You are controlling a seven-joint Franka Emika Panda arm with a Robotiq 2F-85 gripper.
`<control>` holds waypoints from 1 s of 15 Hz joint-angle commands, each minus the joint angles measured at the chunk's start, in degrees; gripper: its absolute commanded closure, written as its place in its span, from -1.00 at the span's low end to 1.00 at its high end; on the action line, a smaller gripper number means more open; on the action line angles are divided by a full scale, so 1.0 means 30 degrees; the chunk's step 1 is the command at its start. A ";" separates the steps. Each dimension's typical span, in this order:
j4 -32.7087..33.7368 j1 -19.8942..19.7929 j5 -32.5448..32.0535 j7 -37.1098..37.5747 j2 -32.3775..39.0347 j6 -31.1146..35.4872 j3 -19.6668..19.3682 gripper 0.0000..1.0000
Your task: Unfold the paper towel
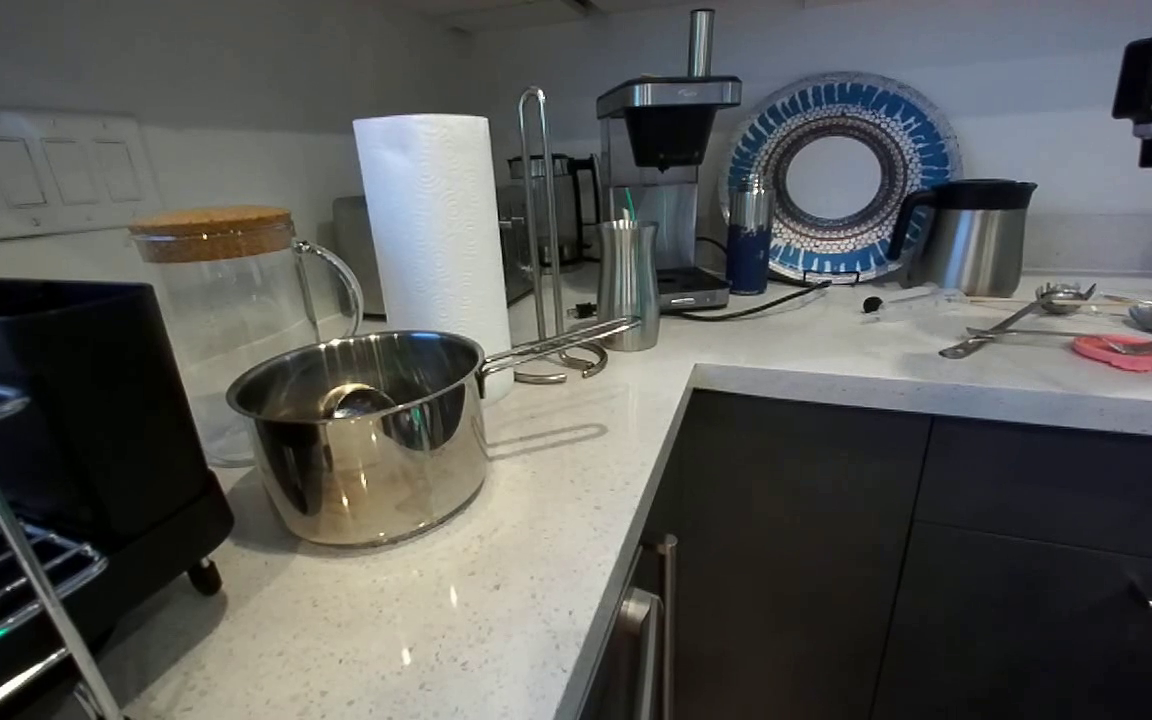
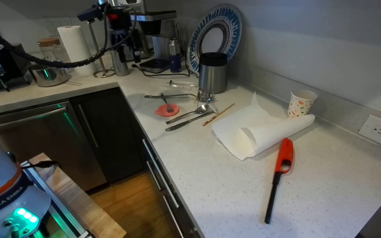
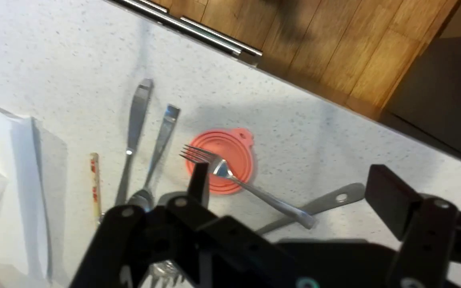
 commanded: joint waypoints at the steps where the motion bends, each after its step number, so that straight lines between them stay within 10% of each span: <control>1: 0.0335 -0.1039 -0.1800 0.1563 0.0452 0.0217 -0.0485 -1.00; 15: 0.2213 -0.3164 -0.8106 0.6678 0.5240 0.2475 -0.2774 -1.00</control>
